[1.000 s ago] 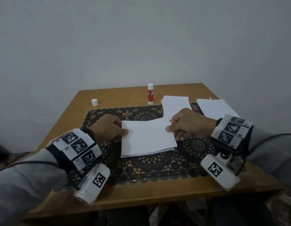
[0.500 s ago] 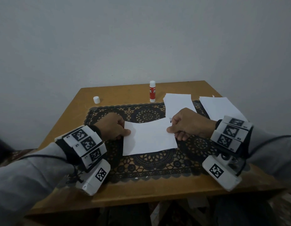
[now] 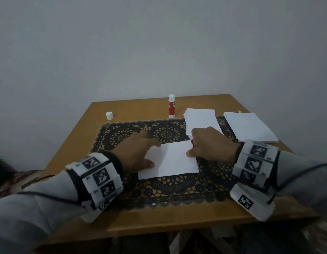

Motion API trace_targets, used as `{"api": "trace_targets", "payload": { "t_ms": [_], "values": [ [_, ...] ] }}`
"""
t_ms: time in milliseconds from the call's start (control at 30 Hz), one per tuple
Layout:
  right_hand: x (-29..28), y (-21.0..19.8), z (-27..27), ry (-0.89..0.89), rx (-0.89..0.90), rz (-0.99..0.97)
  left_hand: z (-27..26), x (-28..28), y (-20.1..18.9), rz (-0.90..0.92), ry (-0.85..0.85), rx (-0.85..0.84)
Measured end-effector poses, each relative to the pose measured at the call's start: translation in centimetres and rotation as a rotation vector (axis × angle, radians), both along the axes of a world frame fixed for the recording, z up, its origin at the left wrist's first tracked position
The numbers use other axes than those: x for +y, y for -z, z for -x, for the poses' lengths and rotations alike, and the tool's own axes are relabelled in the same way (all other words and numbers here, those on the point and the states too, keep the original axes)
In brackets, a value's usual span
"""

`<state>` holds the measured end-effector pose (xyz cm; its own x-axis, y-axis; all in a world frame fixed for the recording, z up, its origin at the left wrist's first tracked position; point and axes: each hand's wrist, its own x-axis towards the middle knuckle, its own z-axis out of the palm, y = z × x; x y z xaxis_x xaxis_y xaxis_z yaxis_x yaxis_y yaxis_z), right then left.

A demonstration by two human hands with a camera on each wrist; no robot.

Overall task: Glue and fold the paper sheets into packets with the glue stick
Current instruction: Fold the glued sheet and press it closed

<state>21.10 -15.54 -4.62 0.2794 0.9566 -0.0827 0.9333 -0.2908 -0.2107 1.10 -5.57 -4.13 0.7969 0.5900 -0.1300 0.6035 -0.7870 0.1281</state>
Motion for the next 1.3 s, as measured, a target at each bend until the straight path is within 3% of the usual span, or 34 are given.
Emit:
{"api": "trace_targets", "payload": {
  "t_ms": [100, 233, 433, 600, 800, 933, 1100, 1300],
  "values": [
    [-2.0, -0.8, 2.6, -0.26, -0.215, 0.032, 0.0, -0.5, 0.2, -0.019, 0.093, 0.164],
    [-5.6, -0.5, 5.6, -0.54, -0.183, 0.466, 0.7, -0.5, 0.5, 0.021, 0.126, 0.351],
    [-5.7, -0.6, 2.6, -0.355, -0.236, 0.561, 0.7, -0.5, 0.6, 0.036, 0.149, 0.39],
    [-4.9, -0.5, 5.7, -0.507, -0.174, 0.559, 0.5, -0.5, 0.5, 0.029, 0.146, 0.412],
    [-1.1, -1.4, 4.2, -0.341, -0.12, 0.522, 0.6, -0.6, 0.4, 0.035, 0.144, 0.402],
    [-2.4, -0.6, 5.2, -0.456, -0.151, 0.56, 0.6, -0.5, 0.4, 0.032, 0.147, 0.417],
    [-1.3, -1.5, 3.0, -0.331, -0.064, 0.505, 0.5, -0.6, 0.3, 0.011, 0.149, 0.418],
    [-3.0, -0.9, 4.0, -0.438, -0.112, 0.537, 0.5, -0.7, 0.3, 0.01, 0.157, 0.423]
  ]
}}
